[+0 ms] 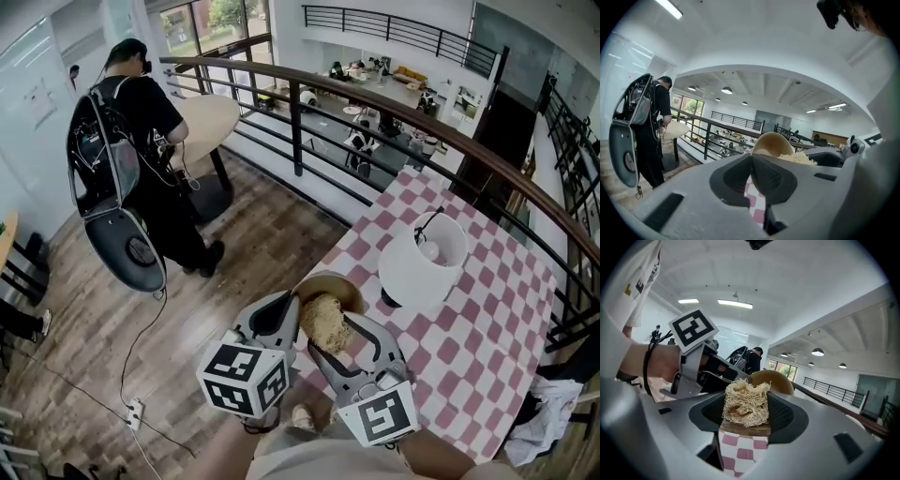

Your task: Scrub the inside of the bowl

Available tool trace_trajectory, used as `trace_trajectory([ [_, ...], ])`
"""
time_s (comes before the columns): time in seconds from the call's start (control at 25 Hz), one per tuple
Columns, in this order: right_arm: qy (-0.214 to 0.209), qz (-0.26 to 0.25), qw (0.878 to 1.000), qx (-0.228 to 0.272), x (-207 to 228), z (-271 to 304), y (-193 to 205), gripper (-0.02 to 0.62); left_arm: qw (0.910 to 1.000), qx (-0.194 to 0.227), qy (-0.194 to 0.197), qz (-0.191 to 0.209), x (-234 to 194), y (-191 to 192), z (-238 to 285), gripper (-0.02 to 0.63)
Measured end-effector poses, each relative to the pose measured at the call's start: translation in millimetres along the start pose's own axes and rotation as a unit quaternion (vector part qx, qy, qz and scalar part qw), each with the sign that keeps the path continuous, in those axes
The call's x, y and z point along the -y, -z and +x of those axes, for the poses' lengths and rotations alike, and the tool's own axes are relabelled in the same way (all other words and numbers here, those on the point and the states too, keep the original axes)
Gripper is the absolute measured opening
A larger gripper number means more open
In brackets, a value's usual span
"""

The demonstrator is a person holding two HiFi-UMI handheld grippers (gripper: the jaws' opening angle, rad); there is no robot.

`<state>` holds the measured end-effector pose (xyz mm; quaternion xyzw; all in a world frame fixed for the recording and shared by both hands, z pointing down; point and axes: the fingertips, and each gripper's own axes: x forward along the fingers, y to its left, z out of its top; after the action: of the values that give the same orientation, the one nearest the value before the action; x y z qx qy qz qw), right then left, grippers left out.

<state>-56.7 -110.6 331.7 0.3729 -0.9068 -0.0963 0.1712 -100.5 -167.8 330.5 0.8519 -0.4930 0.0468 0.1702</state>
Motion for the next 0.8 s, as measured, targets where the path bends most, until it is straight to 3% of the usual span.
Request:
trace_trajectory([
  [0.24, 0.024, -0.040, 0.999, -0.020, 2.1, -12.1, 7.6, 0.249, 0.9999, -0.015, 0.002, -0.001, -9.5, 6.5, -11.3, 0.021],
  [0.56, 0.089, -0.069, 0.994, -0.006, 31.3, -19.7, -3.1, 0.249, 0.9984, -0.026, 0.047, -0.018, 24.9, 18.9, -14.4, 0.021],
  [0.8, 0.075, -0.088, 0.993, 0.015, 24.6, -14.4, -16.6, 0.249, 0.9975, -0.024, 0.066, -0.006, 43.8, 10.8, -16.7, 0.021],
])
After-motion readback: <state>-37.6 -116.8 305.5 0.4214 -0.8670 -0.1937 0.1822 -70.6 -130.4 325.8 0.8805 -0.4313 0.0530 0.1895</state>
